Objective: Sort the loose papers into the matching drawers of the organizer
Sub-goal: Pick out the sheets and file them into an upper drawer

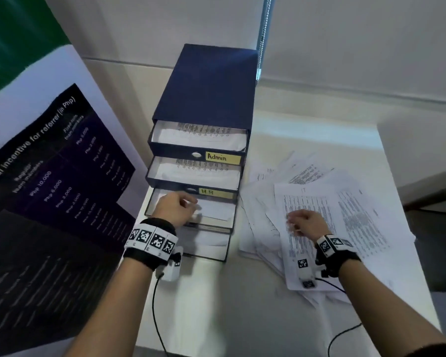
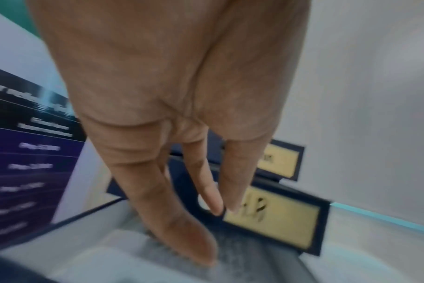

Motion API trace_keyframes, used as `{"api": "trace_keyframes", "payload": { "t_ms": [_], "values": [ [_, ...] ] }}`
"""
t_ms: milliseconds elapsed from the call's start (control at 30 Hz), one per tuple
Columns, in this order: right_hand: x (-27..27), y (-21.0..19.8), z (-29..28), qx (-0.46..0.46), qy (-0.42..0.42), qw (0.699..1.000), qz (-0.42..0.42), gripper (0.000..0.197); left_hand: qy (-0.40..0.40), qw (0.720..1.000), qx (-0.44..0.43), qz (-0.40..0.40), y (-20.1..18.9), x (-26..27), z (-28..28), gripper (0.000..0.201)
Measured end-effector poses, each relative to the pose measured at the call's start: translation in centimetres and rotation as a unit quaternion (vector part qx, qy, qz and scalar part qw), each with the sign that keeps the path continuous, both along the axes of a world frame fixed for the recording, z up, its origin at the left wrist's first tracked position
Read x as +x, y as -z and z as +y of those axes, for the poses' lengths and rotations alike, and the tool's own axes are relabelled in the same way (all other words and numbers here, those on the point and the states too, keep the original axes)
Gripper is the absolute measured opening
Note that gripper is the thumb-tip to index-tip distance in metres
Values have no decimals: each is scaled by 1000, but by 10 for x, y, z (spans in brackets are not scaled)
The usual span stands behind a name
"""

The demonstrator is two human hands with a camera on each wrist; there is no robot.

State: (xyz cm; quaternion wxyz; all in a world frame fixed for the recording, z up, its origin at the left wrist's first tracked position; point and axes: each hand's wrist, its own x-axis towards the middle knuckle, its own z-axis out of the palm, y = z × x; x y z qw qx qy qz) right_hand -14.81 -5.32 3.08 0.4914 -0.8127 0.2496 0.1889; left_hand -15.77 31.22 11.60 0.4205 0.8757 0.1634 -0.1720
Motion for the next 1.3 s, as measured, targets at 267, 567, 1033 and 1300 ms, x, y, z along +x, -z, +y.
{"api": "trace_keyframes", "payload": {
  "t_ms": [267, 567, 1033, 1300],
  "values": [
    [-15, 34, -100, -319, -3, 936, 146, 103, 172, 949, -221, 149, 32, 26, -153, 25],
    [-19, 42, -98, -177, 57, 981, 53, 79, 78, 992, -27, 98, 126, 25, -246, 70],
    [-33, 32, -85, -134, -101, 985, 29, 23, 45, 997, -65, 12, 119, 11, -221, 45],
    [-45, 20, -76, -44, -32, 998, 21, 13, 62, 990, -122, 25, 98, -1, -194, 33]
  ]
}}
